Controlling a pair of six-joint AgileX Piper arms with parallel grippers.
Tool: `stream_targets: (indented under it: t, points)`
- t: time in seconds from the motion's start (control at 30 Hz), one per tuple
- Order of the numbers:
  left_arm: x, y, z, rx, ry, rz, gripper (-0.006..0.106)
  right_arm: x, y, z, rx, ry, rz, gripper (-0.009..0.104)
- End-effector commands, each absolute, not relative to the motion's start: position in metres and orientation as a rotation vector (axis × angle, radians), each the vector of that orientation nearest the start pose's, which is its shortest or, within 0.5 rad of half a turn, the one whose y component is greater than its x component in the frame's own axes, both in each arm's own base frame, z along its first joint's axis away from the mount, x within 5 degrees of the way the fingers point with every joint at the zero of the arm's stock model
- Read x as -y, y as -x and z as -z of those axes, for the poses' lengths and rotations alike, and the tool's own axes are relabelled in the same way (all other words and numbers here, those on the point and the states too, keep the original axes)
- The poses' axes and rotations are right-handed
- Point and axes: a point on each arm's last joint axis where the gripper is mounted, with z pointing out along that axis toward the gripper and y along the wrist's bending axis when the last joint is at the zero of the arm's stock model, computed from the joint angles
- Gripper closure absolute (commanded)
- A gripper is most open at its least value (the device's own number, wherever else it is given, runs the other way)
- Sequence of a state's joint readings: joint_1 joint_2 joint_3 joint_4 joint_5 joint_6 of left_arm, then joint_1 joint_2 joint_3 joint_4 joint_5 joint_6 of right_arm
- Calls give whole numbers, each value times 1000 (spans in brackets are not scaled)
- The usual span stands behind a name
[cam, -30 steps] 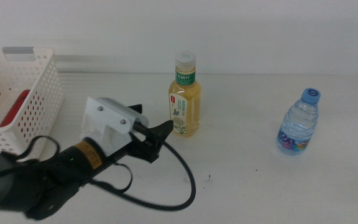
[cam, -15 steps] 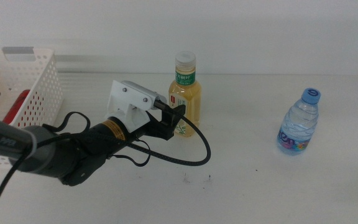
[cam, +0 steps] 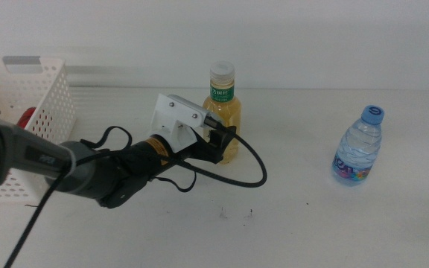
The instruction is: Use arms to grab the bottles and put them into the dustbin to the left of the table.
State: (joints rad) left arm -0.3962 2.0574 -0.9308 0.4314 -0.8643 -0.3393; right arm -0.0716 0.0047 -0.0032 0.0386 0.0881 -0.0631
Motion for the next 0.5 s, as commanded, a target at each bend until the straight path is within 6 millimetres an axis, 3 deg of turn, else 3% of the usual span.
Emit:
stream_targets:
  t: [0.0,0.47]
  points:
    - [184,-360,-128,-1745,-517,612,7,4,-56,-206,-1565,-35,85,7]
    - [194,-390,-110,-1739,-437,600,7,4,-56,-206,-1565,-35,85,7]
